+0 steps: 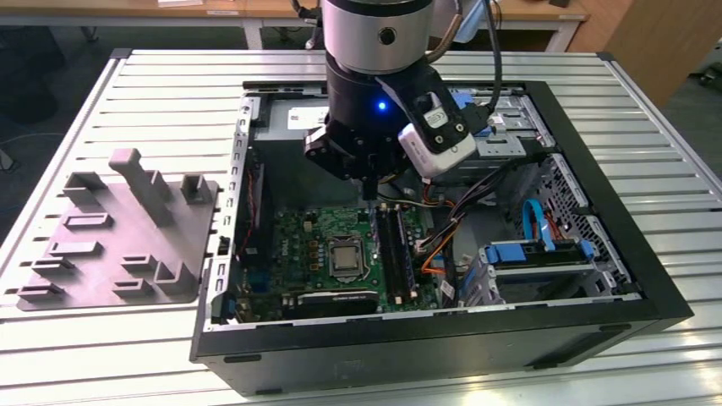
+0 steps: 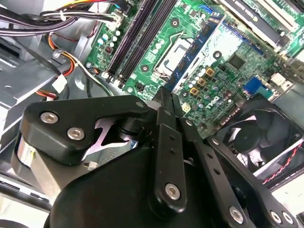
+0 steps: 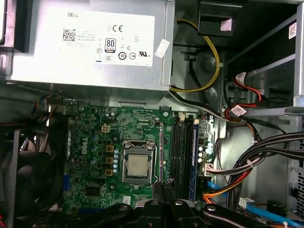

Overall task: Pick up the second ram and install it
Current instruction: 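Insert the second ram into the second slot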

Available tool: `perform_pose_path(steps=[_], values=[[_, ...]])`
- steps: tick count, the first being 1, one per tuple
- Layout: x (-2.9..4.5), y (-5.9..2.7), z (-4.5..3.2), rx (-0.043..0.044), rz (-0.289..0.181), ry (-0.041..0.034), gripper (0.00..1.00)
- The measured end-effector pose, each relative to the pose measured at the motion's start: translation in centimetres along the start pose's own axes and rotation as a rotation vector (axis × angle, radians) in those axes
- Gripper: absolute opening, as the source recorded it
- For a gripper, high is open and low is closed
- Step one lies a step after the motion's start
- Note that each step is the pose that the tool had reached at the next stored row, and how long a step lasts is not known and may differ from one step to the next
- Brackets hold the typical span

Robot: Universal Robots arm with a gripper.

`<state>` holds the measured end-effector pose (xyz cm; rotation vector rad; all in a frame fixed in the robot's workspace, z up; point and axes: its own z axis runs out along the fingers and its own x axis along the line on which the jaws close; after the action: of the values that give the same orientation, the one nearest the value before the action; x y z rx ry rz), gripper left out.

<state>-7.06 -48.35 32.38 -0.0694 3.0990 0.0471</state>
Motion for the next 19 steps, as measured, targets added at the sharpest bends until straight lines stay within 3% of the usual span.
perform_pose_path(steps=[6, 19], values=[[0.01, -0.01, 0.24, -0.0001, 0.0, -0.0002, 0.11], [0.05, -0.06, 1.76, -0.0001, 0.0, -0.0002, 0.11]])
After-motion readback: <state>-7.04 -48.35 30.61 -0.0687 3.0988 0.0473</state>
